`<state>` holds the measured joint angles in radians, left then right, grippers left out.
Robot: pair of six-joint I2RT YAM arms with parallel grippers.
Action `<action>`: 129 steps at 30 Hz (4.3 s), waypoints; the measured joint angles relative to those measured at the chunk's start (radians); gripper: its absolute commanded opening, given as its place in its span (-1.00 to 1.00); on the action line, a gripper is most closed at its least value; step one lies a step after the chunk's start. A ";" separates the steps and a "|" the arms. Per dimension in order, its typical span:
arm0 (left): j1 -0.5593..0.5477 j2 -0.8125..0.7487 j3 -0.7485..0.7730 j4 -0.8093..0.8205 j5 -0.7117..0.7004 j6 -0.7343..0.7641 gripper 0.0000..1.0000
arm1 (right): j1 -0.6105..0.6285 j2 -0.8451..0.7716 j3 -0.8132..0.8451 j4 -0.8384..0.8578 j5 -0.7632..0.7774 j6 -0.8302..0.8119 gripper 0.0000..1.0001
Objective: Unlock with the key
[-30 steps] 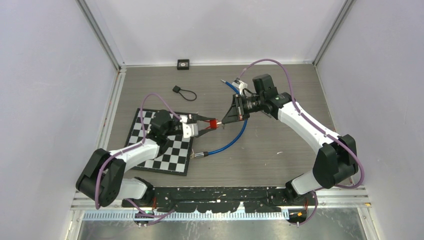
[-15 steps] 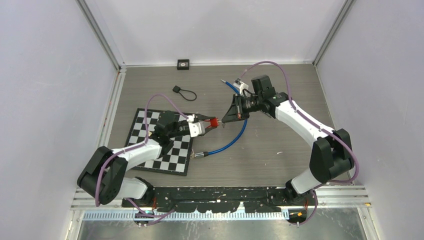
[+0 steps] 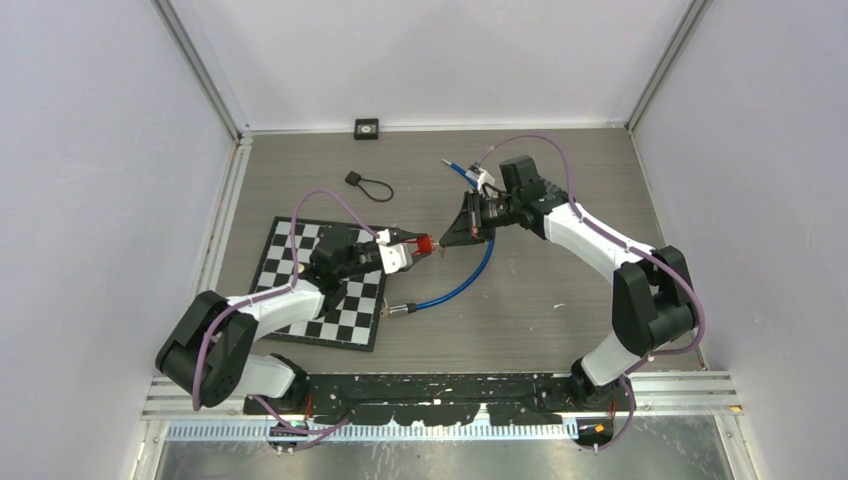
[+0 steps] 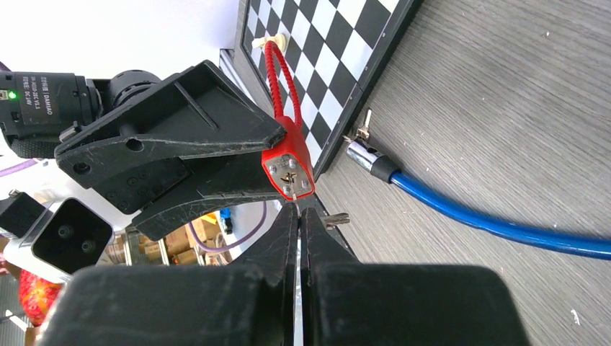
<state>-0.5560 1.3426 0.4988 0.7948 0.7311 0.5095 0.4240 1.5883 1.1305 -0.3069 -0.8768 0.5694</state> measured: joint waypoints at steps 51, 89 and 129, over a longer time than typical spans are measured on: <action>-0.024 0.001 0.027 0.034 -0.043 -0.238 -1.00 | -0.069 -0.122 -0.121 0.135 0.031 -0.149 -0.98; -0.108 0.100 0.138 -0.127 -0.084 -0.319 -1.00 | -0.188 -0.226 -0.197 0.142 0.282 -0.236 -0.99; -0.167 0.298 0.551 -0.723 -0.273 -0.048 0.77 | -0.321 -0.393 -0.233 -0.006 0.142 -0.332 -0.99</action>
<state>-0.7231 1.6409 1.0496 0.0719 0.4580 0.4618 0.1028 1.1954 0.8974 -0.3126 -0.7345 0.2375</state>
